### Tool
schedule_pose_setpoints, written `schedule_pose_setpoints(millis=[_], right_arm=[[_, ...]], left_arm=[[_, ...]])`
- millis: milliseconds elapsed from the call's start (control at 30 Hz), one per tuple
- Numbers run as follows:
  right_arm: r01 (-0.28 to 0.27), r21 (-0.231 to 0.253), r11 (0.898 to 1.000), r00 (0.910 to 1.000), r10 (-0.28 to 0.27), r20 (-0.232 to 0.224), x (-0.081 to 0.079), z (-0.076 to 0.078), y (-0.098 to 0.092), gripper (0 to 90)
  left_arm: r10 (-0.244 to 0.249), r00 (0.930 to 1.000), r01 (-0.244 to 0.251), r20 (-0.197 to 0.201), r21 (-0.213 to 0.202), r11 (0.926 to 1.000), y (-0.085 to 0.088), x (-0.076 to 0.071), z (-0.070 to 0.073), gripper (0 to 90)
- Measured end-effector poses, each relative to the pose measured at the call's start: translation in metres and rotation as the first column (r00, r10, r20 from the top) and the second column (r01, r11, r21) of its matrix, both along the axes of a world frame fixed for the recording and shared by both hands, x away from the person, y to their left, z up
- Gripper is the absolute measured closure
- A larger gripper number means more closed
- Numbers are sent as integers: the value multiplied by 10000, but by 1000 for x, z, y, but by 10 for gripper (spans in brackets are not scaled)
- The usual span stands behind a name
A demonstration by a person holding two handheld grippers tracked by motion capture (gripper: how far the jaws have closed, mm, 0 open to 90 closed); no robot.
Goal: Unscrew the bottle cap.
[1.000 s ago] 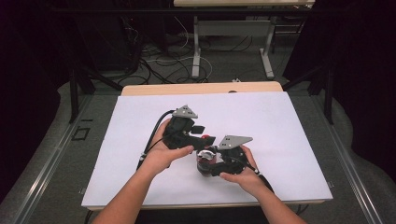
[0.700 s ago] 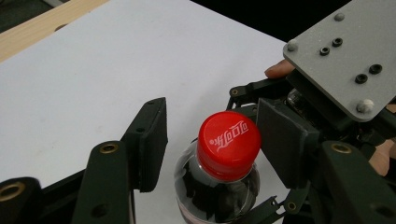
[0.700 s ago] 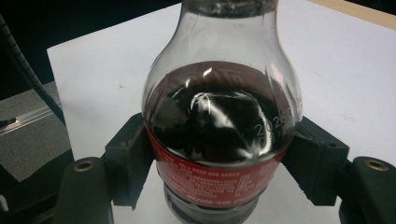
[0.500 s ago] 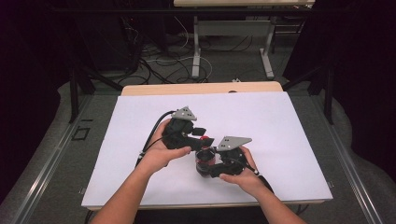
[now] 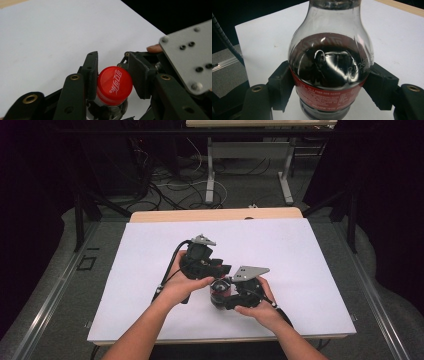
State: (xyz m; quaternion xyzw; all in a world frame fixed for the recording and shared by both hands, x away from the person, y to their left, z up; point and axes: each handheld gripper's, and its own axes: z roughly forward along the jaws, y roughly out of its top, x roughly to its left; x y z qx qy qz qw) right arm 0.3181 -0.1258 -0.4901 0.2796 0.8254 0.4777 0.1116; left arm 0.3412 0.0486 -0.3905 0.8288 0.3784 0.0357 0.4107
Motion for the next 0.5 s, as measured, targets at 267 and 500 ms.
schedule_pose_setpoints(millis=[267,500], right_arm=[[9,-80,10000,10000,-9,20,0,-1,1,299],[-21,-1,10000,10000,21,-14,0,1,-1,299]], left_arm=[[934,9946,-927,-444,167,9956,-6,-5,3,604],[-474,9972,487,572,-221,9986,3,-3,9,430]])
